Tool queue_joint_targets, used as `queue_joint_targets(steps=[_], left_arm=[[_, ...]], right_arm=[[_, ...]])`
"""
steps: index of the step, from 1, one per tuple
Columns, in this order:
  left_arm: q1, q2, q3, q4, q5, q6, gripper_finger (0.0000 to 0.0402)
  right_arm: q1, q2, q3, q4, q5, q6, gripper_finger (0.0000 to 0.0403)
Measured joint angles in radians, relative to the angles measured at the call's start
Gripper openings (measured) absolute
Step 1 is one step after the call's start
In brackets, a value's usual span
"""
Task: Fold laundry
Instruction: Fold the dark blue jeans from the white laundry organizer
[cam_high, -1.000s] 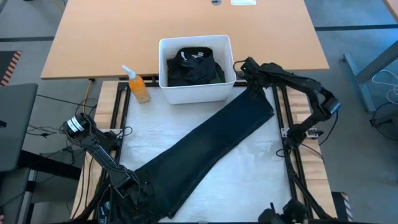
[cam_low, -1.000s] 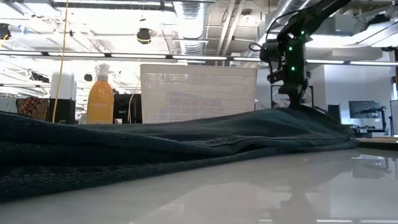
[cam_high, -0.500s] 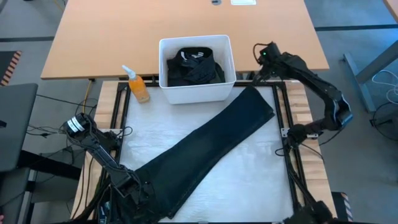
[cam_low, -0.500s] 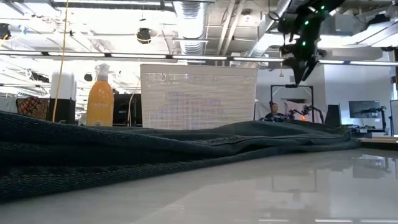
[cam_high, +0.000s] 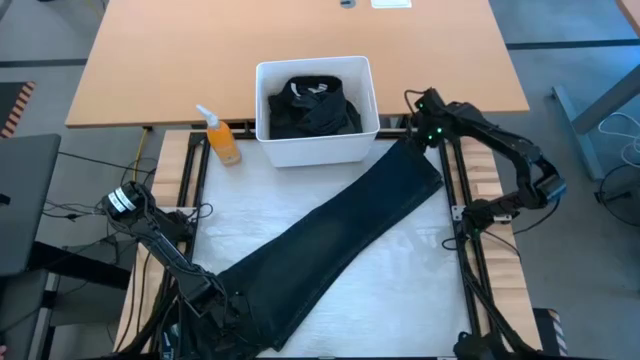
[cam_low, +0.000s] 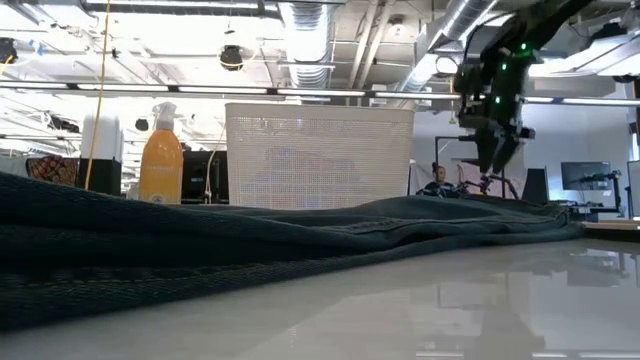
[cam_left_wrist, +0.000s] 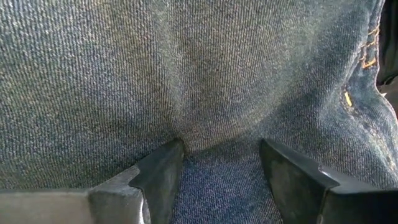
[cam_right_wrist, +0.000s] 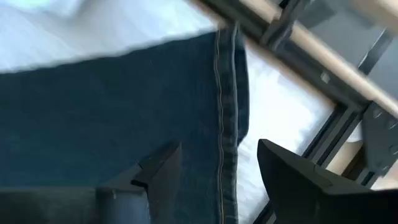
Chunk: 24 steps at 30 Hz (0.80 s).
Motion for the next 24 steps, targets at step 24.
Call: queue_joint_targets(steps=[24], left_arm=[[-0.029, 0.000, 0.000, -0.052, 0.066, -0.145, 0.0217]], right_arm=[[0.091, 0.268, -0.144, 0.148, 0.115, 0.053, 0.0238]])
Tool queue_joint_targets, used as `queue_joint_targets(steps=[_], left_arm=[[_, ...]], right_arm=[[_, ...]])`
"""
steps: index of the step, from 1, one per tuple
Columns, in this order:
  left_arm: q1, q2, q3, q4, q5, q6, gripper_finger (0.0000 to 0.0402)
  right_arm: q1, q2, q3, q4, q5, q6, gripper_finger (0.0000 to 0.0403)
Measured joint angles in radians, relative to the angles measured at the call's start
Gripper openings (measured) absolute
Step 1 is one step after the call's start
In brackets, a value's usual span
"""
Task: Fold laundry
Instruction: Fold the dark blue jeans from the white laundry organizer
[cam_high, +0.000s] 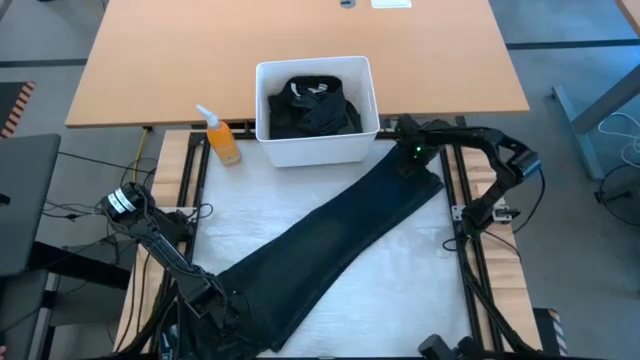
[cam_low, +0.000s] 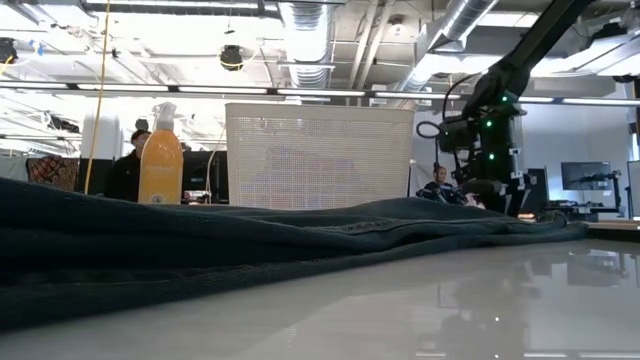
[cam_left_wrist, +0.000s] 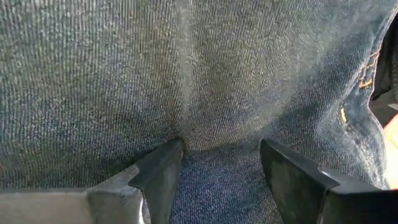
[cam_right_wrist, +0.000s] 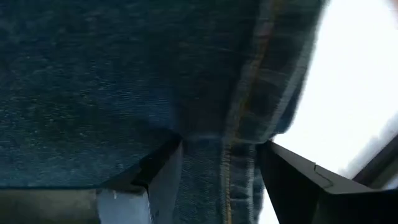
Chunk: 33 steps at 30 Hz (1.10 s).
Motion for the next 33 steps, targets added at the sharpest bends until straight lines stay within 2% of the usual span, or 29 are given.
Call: queue_joint_targets(steps=[7, 12, 16, 20, 22, 27, 33], left_arm=[[-0.006, 0.000, 0.000, 0.001, -0.004, -0.013, 0.0217], [-0.027, 0.000, 0.000, 0.001, -0.021, -0.025, 0.0217], [-0.048, 0.000, 0.000, 0.000, -0.029, -0.029, 0.0217], [-0.048, 0.000, 0.000, 0.000, -0.033, -0.007, 0.0217], [-0.048, 0.000, 0.000, 0.000, -0.044, 0.002, 0.0217], [-0.047, 0.000, 0.000, 0.000, -0.073, 0.027, 0.0217], [-0.027, -0.001, 0.000, -0.003, -0.178, 0.092, 0.0217]], right_arm=[[0.032, 0.084, 0.005, -0.013, 0.019, 0.008, 0.0226], [0.054, 0.111, 0.008, -0.011, -0.003, 0.000, 0.0198], [0.070, 0.106, 0.005, 0.000, -0.114, -0.014, 0.0138], [0.079, 0.084, -0.001, -0.001, -0.139, -0.081, 0.0046], [0.075, 0.058, -0.004, -0.009, -0.154, -0.111, 0.0022], [0.057, -0.050, 0.026, -0.104, -0.167, -0.144, 0.0028], [0.051, -0.231, 0.170, -0.264, -0.164, -0.188, 0.0023]])
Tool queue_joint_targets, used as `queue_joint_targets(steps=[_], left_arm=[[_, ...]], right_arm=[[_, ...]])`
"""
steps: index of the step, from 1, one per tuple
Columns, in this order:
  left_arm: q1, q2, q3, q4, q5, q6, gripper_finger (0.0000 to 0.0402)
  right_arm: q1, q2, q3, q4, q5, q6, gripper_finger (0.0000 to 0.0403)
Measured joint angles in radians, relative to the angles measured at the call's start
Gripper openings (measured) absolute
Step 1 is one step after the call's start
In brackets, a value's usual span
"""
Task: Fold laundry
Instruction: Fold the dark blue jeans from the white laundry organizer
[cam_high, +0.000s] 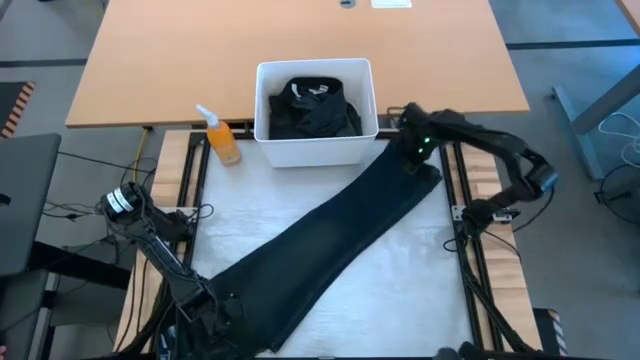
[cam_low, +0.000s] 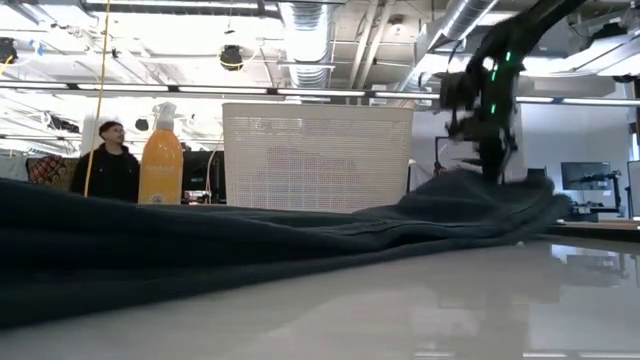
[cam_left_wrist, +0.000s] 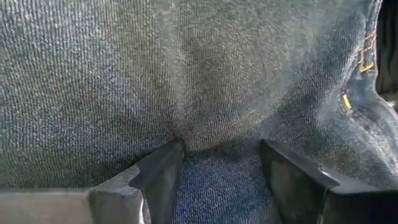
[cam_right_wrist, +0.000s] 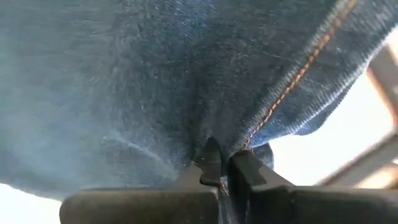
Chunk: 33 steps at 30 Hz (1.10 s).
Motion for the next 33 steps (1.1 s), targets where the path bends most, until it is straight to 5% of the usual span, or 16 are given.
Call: queue_joint_targets(steps=[14, 24, 33], left_arm=[[0.195, 0.006, -0.005, 0.098, -0.506, 0.268, 0.0217], [0.451, 0.022, -0.003, 0.342, -0.504, 0.504, 0.0217], [0.601, 0.220, 0.043, 0.650, -0.477, 0.669, 0.0217]], right_arm=[[0.058, -0.188, 0.608, -0.405, 0.018, 0.018, 0.0023], [0.225, -0.186, 0.843, -0.389, -0.187, 0.125, 0.0023], [0.453, -0.151, 0.847, -0.267, -0.196, 0.222, 0.0023]])
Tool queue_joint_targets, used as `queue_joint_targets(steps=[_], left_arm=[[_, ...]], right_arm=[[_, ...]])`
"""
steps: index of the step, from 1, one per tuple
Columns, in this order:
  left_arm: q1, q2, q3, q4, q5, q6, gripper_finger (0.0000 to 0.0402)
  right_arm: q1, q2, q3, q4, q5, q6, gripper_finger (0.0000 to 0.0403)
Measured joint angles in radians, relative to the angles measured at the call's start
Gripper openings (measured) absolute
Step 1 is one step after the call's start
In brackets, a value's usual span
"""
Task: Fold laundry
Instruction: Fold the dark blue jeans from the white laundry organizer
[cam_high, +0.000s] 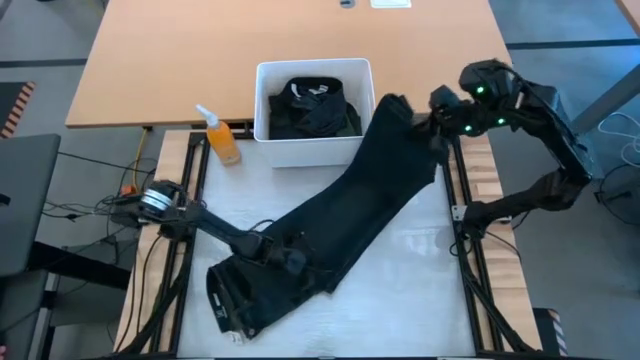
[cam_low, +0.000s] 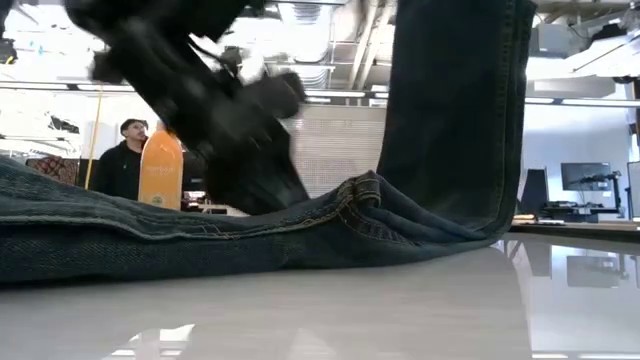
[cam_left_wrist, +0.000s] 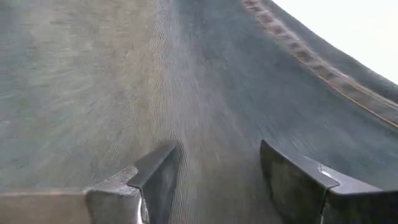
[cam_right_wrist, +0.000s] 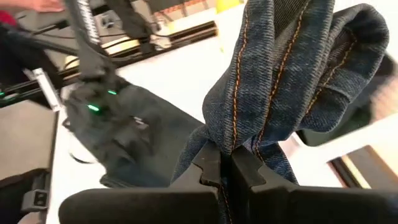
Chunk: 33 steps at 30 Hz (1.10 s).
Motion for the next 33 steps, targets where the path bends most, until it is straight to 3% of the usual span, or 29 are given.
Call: queue_joint_targets(steps=[6, 12, 16, 19, 22, 28, 33], left_arm=[[0.070, 0.223, 0.225, 0.009, 0.061, 0.078, 0.0217], [0.116, 0.401, 0.587, -0.099, 0.091, 0.282, 0.0217], [0.154, 0.507, 0.886, -0.374, 0.091, 0.416, 0.0217], [0.171, 0.544, 1.085, -0.652, 0.072, 0.424, 0.0217], [0.152, 0.528, 1.220, -0.876, -0.016, 0.450, 0.0217], [-0.005, 0.412, 1.307, -1.266, -0.264, 0.389, 0.0217], [-0.140, 0.356, 1.307, -1.588, -0.278, 0.116, 0.0217]], right_arm=[[0.087, 0.054, 0.062, -0.001, -0.002, 0.018, 0.0023], [0.150, 0.116, 0.171, -0.022, 0.001, 0.018, 0.0023], [0.171, 0.144, 0.223, -0.046, 0.009, 0.018, 0.0023], [0.202, 0.154, 0.227, -0.056, 0.013, 0.021, 0.0023], [0.232, 0.163, 0.226, -0.066, 0.021, 0.022, 0.0023], [0.274, 0.180, 0.226, -0.081, 0.066, 0.010, 0.0025], [0.327, 0.224, 0.219, -0.052, 0.066, -0.014, 0.0025]])
